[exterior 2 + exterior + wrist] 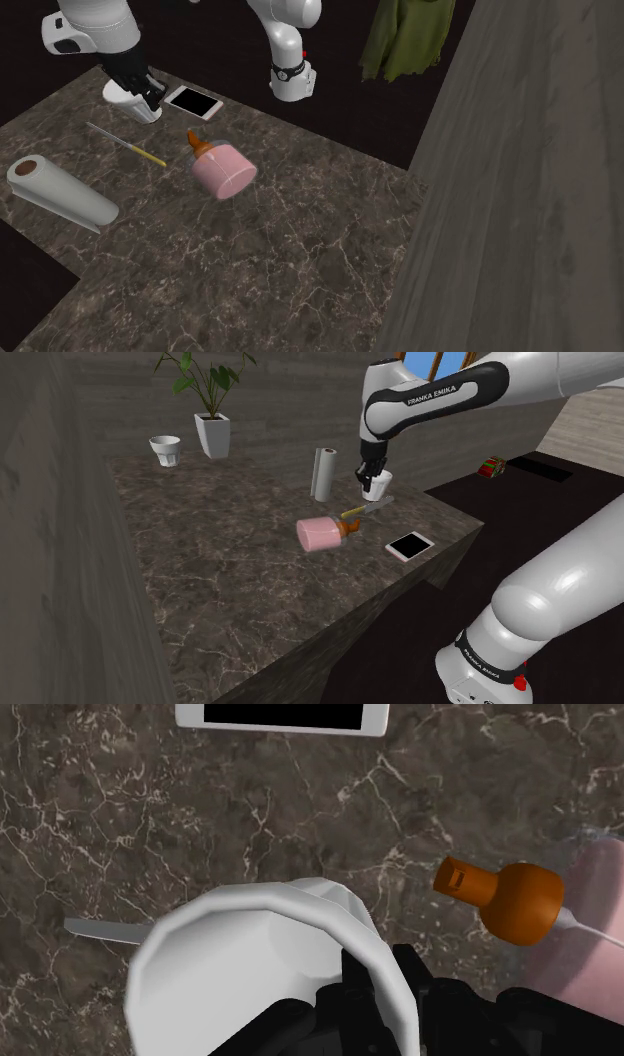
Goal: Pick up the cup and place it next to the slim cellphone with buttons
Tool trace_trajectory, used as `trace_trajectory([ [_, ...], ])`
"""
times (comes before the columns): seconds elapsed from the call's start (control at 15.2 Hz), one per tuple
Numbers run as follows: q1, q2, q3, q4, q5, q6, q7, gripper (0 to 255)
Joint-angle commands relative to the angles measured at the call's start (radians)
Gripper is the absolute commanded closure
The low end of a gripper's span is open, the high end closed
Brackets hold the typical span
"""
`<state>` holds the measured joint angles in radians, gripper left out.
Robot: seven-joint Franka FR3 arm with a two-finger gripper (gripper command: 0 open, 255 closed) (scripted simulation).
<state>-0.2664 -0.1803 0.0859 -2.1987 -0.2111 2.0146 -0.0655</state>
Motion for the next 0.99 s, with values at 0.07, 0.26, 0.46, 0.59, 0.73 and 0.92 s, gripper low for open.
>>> trace_trajectory([
  [0.07,-0.001,0.013,0.0,-0.028,-0.006,0.04,0.01,255],
  [0.26,-0.002,0.027,0.001,-0.054,-0.012,0.08,0.02,255],
  [0.46,-0.003,0.044,0.001,-0.078,-0.019,0.12,0.031,255],
  [0.59,-0.004,0.056,0.001,-0.093,-0.024,0.146,0.038,255],
  [0.73,-0.005,0.069,0.001,-0.107,-0.03,0.172,0.046,255],
  [0.92,-0.007,0.091,0.0,-0.126,-0.04,0.212,0.058,255],
])
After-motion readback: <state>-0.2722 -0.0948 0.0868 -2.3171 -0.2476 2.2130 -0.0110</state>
